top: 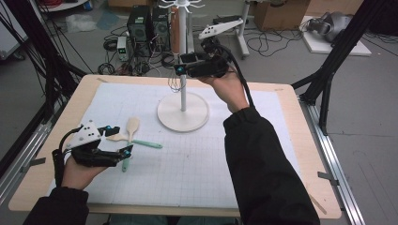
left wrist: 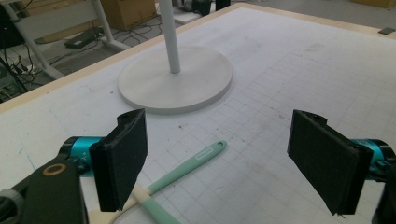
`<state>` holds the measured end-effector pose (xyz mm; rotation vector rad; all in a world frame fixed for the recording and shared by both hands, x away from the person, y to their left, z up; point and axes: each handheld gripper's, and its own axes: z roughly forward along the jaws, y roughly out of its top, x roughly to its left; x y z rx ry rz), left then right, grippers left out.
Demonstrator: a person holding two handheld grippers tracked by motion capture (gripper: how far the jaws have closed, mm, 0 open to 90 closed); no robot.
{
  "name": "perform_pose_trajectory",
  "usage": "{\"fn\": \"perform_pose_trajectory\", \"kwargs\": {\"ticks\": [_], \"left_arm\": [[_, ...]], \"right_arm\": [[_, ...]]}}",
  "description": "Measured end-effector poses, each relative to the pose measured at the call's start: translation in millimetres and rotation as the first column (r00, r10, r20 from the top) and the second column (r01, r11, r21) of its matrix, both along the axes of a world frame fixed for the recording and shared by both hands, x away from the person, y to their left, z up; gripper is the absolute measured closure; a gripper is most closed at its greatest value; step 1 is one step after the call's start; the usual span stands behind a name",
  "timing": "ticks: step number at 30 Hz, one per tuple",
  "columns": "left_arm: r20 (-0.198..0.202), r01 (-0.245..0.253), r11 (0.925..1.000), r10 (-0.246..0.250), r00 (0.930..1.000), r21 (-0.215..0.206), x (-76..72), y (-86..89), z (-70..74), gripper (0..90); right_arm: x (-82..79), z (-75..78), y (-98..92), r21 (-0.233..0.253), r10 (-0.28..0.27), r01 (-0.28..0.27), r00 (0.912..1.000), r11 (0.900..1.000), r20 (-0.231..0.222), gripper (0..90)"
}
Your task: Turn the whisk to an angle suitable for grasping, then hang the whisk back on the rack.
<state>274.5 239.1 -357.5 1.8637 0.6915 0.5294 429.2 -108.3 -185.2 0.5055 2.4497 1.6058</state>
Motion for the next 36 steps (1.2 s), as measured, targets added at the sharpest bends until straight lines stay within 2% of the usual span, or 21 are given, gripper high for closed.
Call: {"fn": "perform_pose_trajectory", "kwargs": {"ticks": [13, 19, 28, 36], "left_arm": [[0.003, 0.004, 1.0, -0.004, 1.0, 0.003, 0.3, -0.2, 0.7, 20.7], [0.001, 0.001, 1.0, -0.001, 1.0, 0.002, 0.6, -0.7, 0.0, 20.7], [0.002, 0.003, 1.0, -0.003, 1.0, -0.001, 0.6, -0.1, 0.4, 20.8], [0.002, 0.001, 1.0, -0.001, 1.0, 0.003, 1.0, 1.4, 0.2, 20.8]], "right_arm": [[-11.8, -24.2, -8.1, 0.015, 0.024, -0.024, 0.9995, 1.0, -0.02, 46.0], [-15.7, -31.8, -7.9, 0.004, 0.033, -0.033, 0.9991, 0.999, -0.026, 46.0], [-19.0, -40.2, -4.6, 0.008, 0.047, -0.047, 0.9984, 0.999, -0.031, 48.9], [-22.8, -52.0, 1.9, 0.001, 0.068, -0.068, 0.9972, 0.998, -0.032, 55.1]]}}
